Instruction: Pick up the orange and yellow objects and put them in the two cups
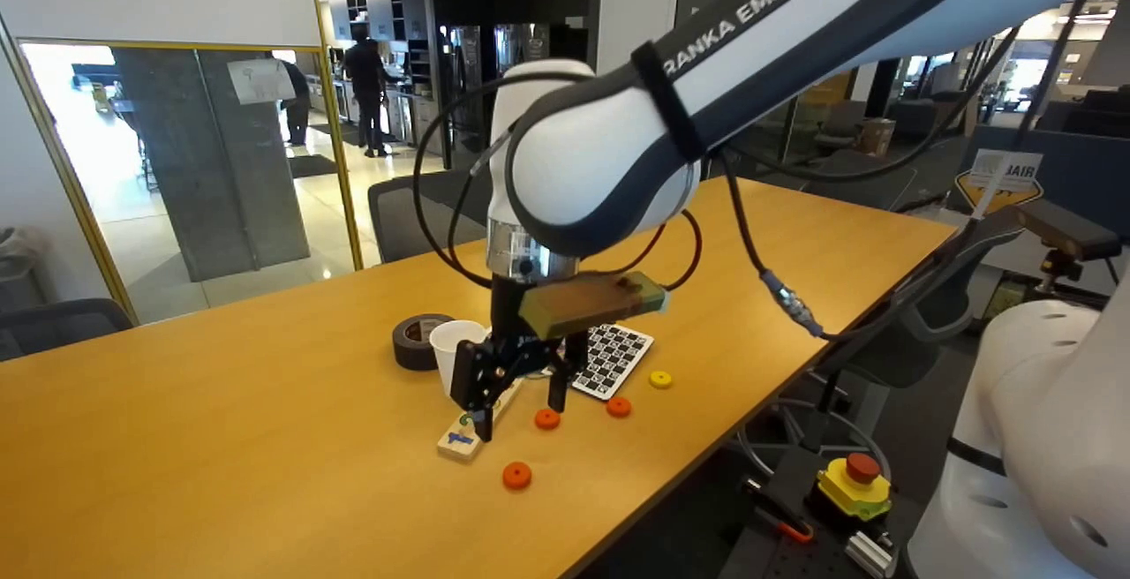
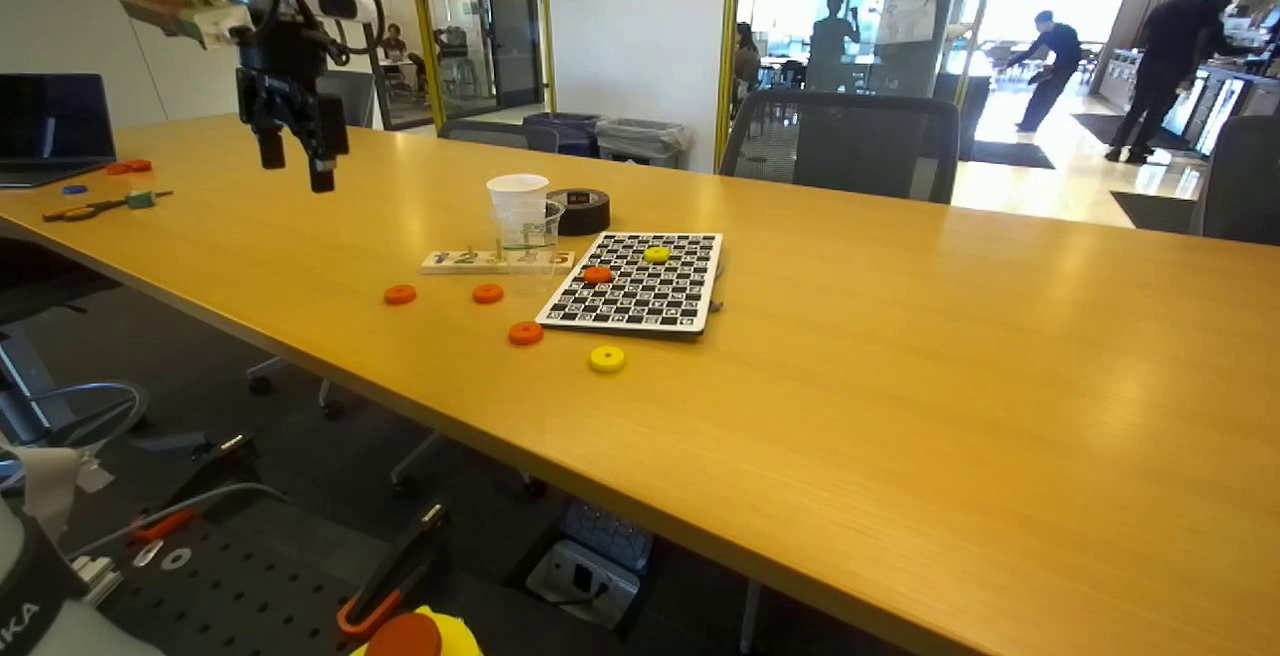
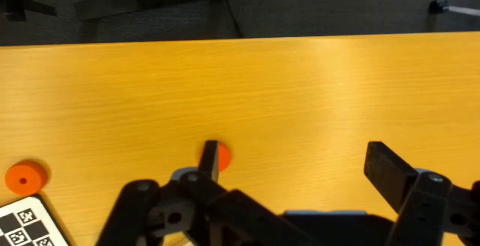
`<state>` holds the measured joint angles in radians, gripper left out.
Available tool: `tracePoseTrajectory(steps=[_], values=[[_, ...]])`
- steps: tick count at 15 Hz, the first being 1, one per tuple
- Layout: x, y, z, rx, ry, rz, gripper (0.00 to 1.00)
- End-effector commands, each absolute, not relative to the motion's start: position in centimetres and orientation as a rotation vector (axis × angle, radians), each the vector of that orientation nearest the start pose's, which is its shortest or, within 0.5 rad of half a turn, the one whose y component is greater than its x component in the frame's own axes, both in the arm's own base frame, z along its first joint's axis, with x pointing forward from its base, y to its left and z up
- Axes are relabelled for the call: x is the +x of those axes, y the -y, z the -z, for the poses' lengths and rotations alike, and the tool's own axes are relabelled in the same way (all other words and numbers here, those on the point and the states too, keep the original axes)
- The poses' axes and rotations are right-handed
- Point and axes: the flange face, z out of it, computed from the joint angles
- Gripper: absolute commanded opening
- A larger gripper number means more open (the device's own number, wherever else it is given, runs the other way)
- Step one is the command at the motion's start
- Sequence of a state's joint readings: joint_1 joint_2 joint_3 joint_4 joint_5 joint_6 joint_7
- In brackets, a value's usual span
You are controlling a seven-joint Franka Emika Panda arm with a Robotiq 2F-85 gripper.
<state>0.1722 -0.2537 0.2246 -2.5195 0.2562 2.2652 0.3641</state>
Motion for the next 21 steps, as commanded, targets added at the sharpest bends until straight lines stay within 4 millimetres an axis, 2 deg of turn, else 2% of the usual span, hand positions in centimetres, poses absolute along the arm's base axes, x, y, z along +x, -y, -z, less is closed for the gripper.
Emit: tracePoseTrajectory(steps=[1,5,10,21], values=[[42.1,-17.8,-33.0,-3.051,-0.401,0.012,1.00],[43.2,-18.2,-29.2,-3.137,-0.561,0.076,1.00],[43.5,-17.8,-25.8,-3.143,-0.681,0.097,1.00],[45.3,-15.5,-22.0,-3.022,-0.731,0.149,1.00]])
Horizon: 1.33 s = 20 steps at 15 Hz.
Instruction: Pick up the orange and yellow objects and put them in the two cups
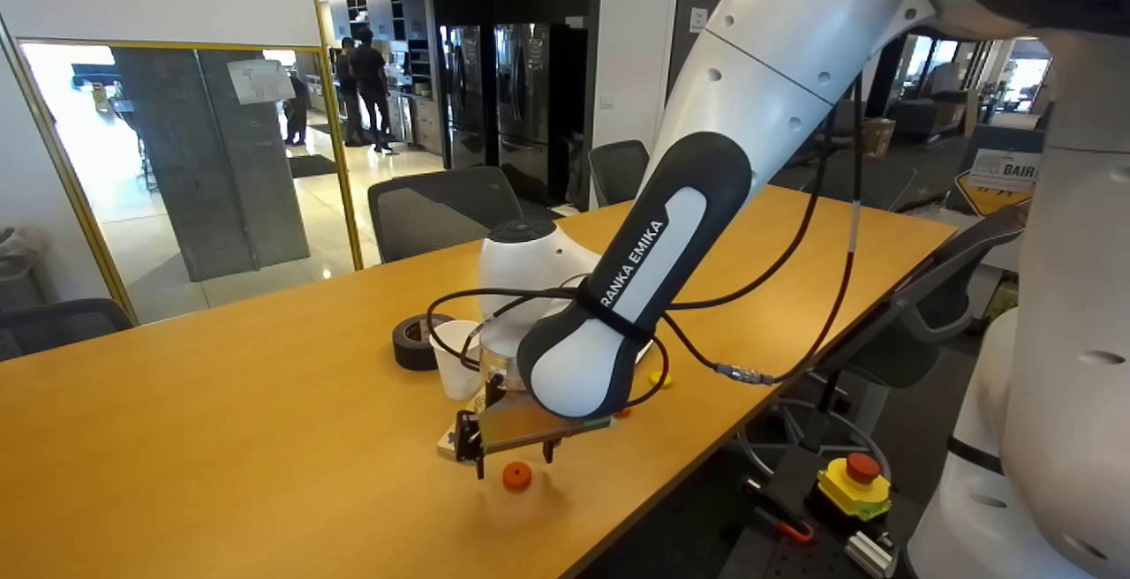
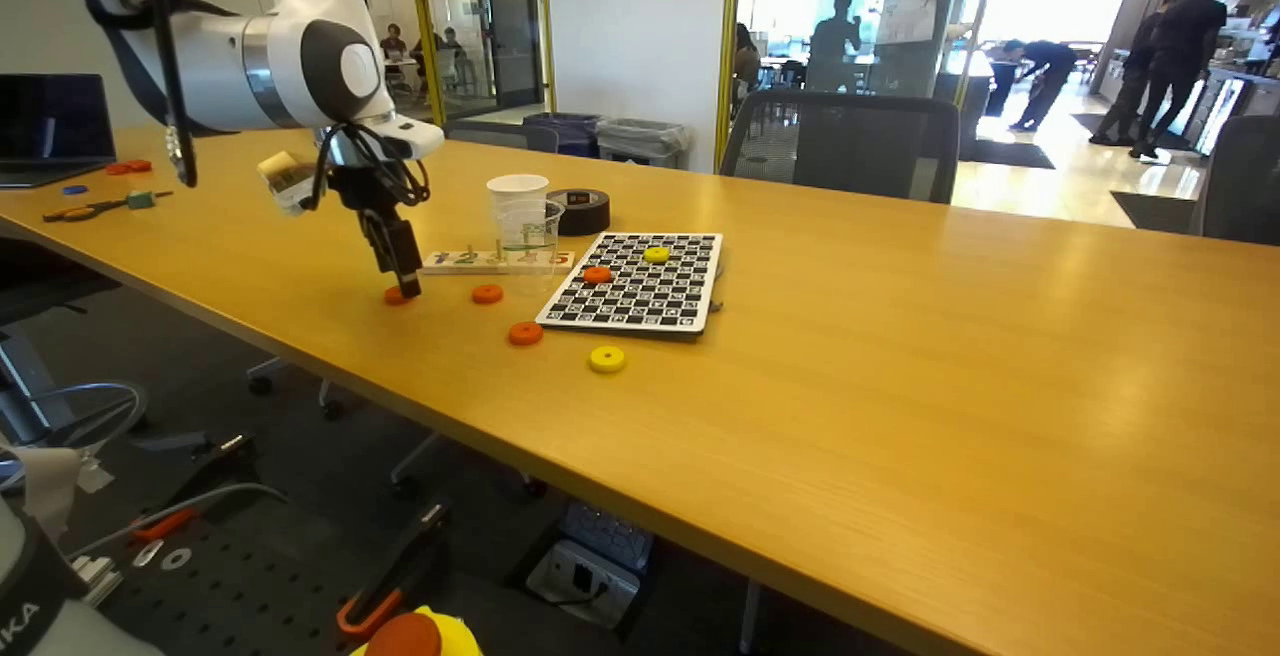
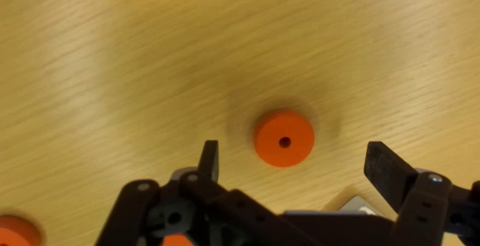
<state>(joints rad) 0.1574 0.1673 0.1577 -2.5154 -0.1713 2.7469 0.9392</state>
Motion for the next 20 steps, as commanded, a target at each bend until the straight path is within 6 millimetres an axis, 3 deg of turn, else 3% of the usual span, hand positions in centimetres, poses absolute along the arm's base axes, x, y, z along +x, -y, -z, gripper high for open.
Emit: tracePoseTrajectory(steps=[1,13,14,16,20], values=[[45.33,-15.48,-21.87,-3.020,-0.734,0.148,1.00],[45.55,-15.98,-21.85,-3.035,-0.756,0.086,1.00],[45.59,-15.95,-21.88,-3.043,-0.753,0.085,0.75],[45.65,-15.93,-21.92,-3.053,-0.763,0.059,0.66],[45.76,-15.93,-22.07,-3.070,-0.771,0.024,0.34]])
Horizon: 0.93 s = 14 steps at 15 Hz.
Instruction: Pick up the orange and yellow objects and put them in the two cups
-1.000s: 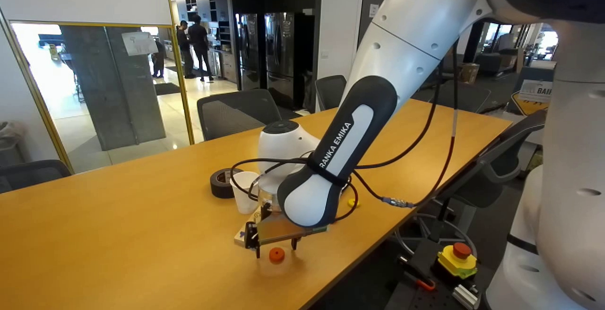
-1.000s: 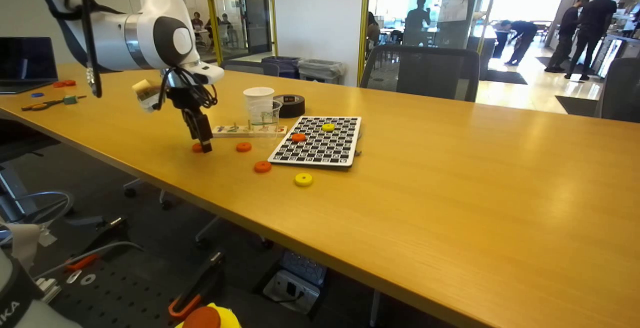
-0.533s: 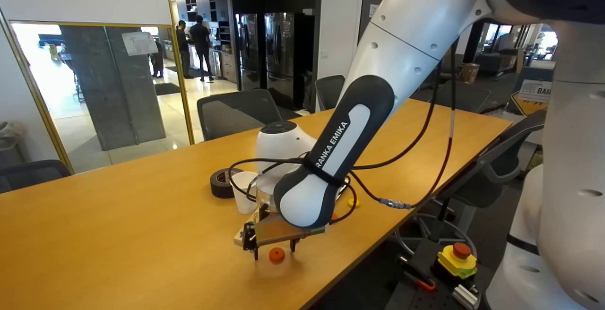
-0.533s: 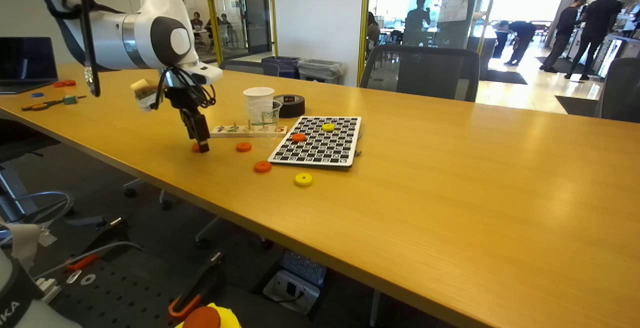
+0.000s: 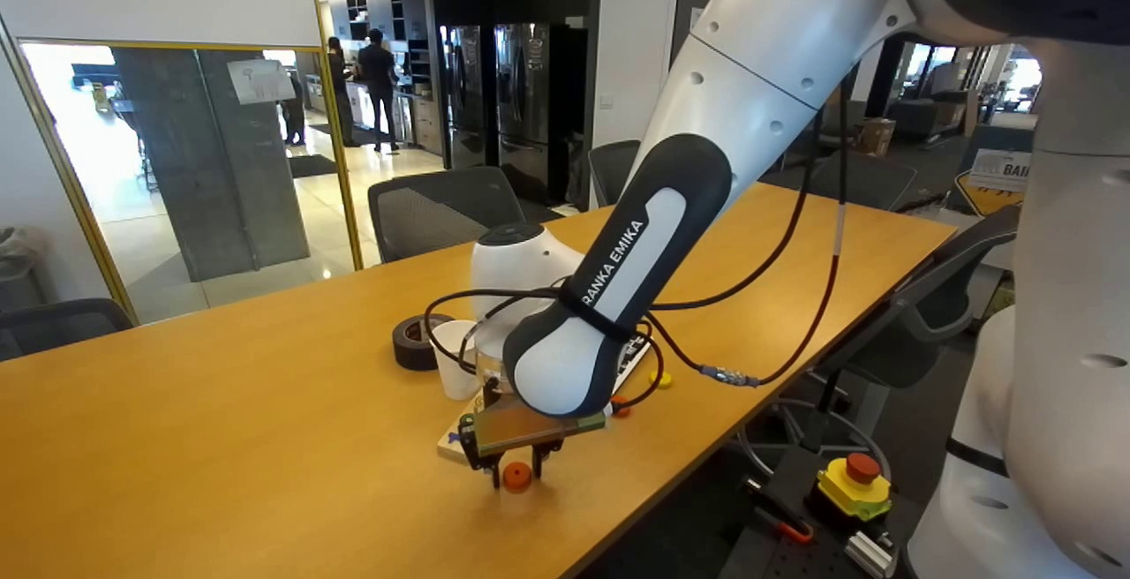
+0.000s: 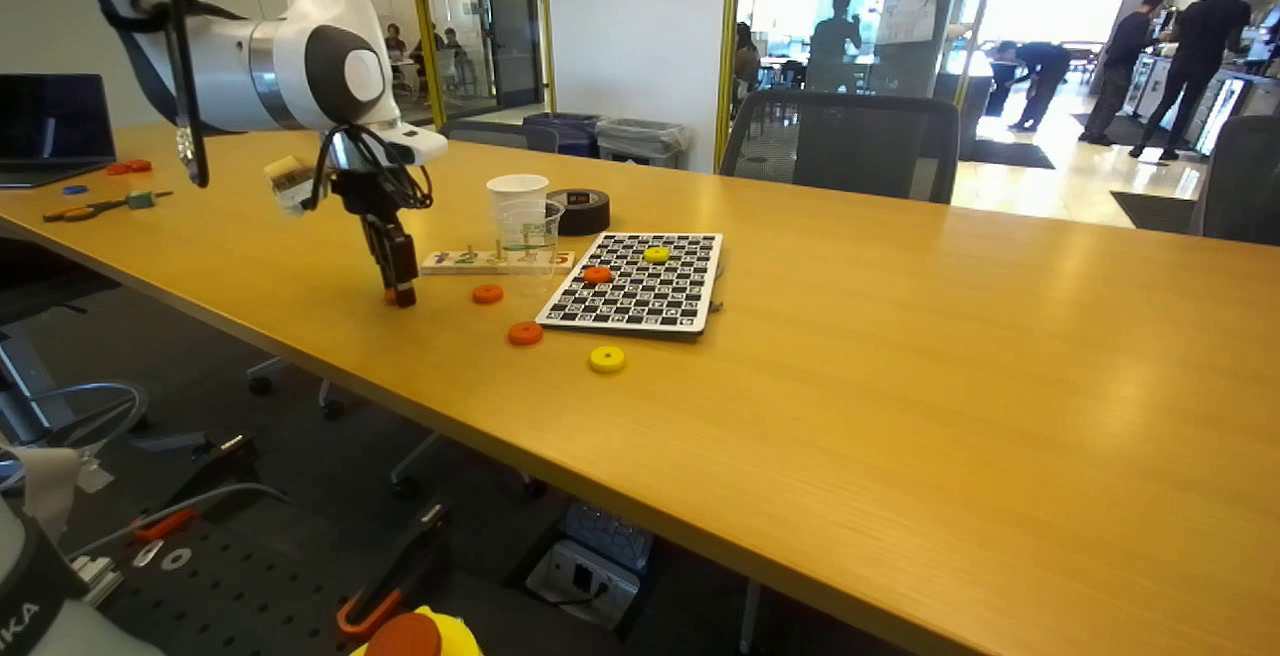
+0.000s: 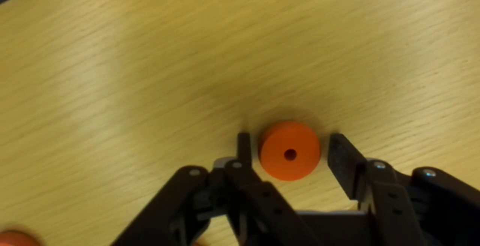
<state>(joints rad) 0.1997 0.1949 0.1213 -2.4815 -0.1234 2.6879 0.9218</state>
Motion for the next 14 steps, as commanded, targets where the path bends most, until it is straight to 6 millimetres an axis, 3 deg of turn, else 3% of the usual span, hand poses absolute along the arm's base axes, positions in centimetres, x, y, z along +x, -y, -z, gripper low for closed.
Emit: tracePoseTrajectory(steps=[1,3,5,9,14], values=[[45.8,-15.9,-22.2,-3.072,-0.771,0.017,0.27],[46.0,-15.9,-22.4,-3.076,-0.774,0.009,0.17],[46.1,-15.8,-23.3,-3.062,-0.771,0.030,0.17],[46.8,-14.4,-27.9,-2.989,-0.818,0.146,0.17],[47.9,-10.3,-34.9,-2.892,-0.917,0.377,0.17]])
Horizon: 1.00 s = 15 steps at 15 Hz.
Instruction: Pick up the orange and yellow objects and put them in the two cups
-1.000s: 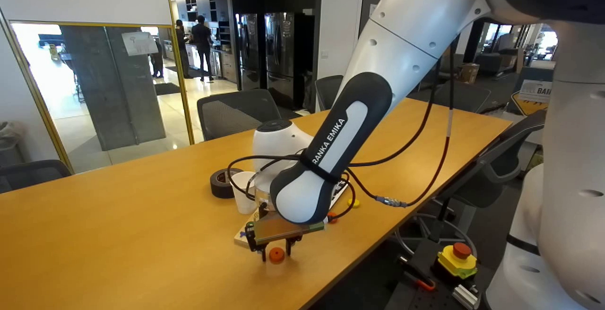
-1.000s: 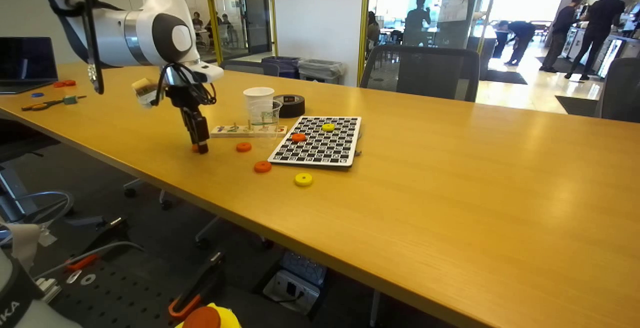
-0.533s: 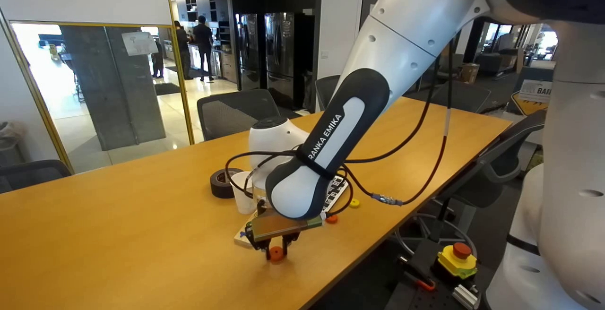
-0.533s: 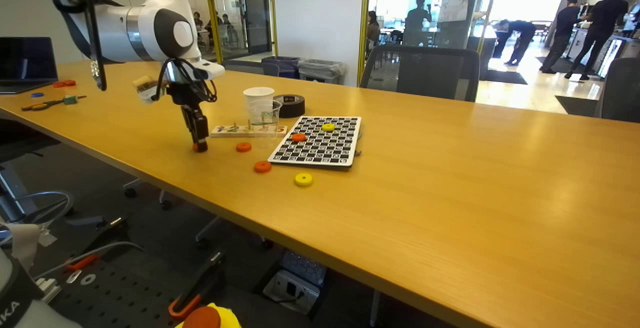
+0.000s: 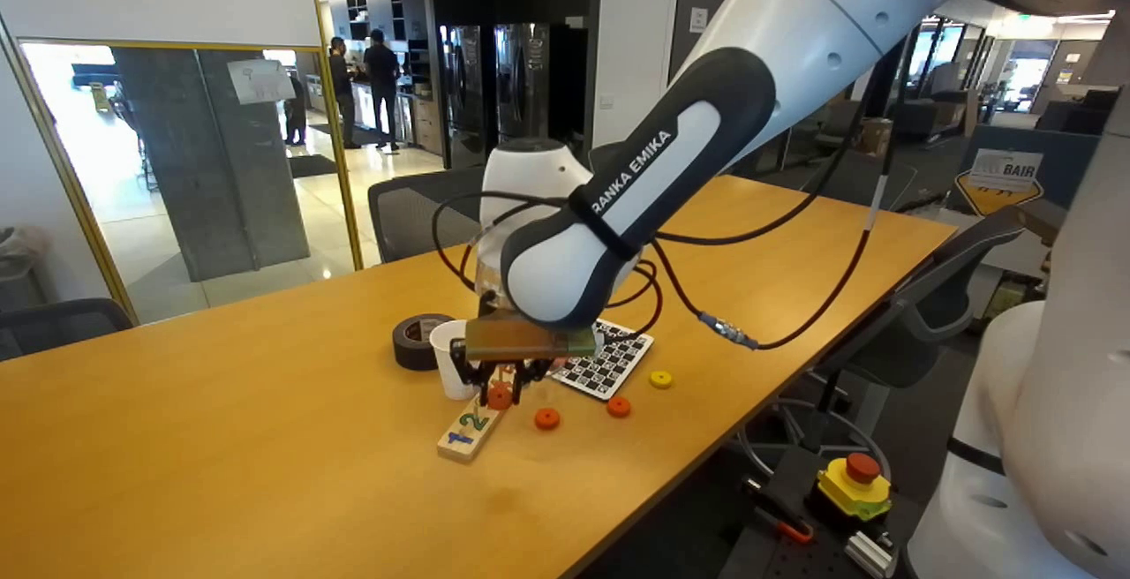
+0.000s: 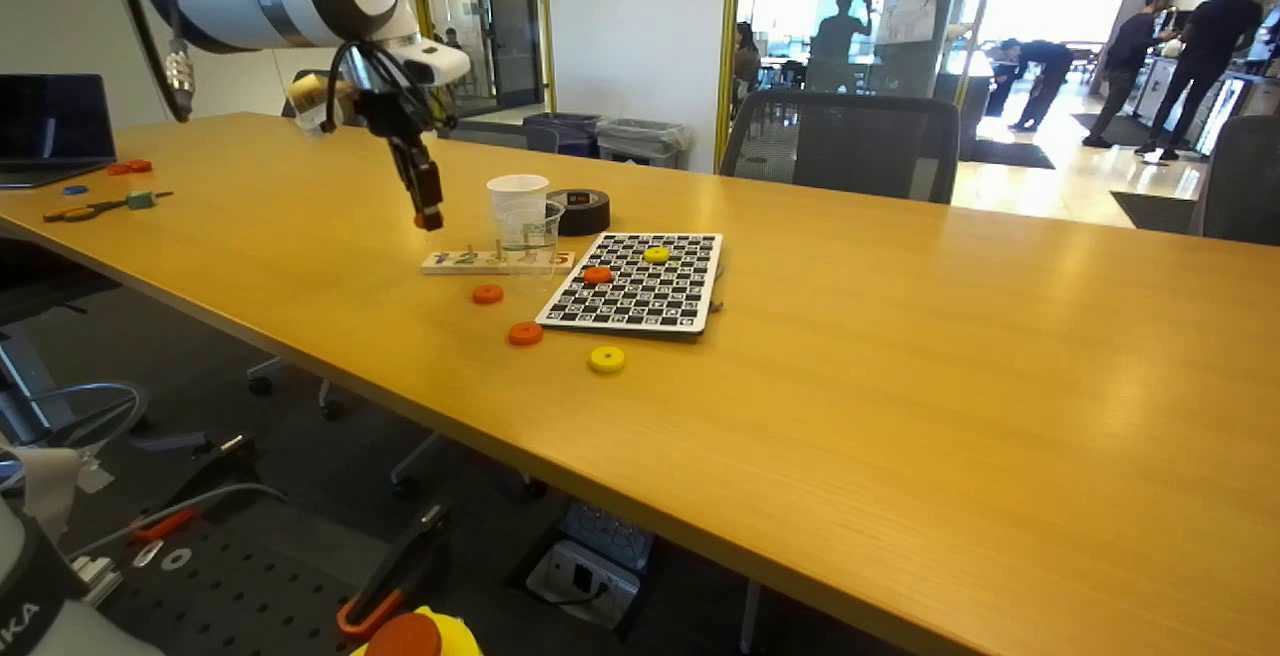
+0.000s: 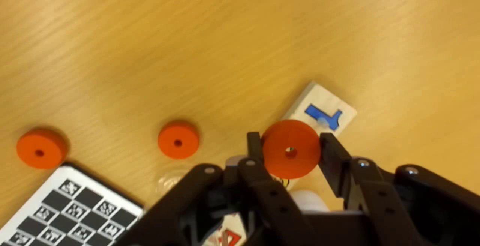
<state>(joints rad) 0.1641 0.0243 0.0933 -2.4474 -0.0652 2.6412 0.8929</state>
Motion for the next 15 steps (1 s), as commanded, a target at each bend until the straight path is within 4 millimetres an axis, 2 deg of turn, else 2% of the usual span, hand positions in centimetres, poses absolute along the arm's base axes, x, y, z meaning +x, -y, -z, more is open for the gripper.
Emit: tracePoseTrajectory(steps=[1,4,8,12,15], values=[[48.2,-9.1,-36.0,-2.872,-0.950,0.414,0.17],[49.2,-5.7,-37.6,-2.834,-1.027,0.480,0.17],[50.8,-1.9,-36.8,-2.816,-1.114,0.460,0.17],[52.0,-0.3,-35.1,-2.827,-1.098,0.401,0.17],[52.9,-0.1,-34.3,-2.827,-1.057,0.358,0.17]])
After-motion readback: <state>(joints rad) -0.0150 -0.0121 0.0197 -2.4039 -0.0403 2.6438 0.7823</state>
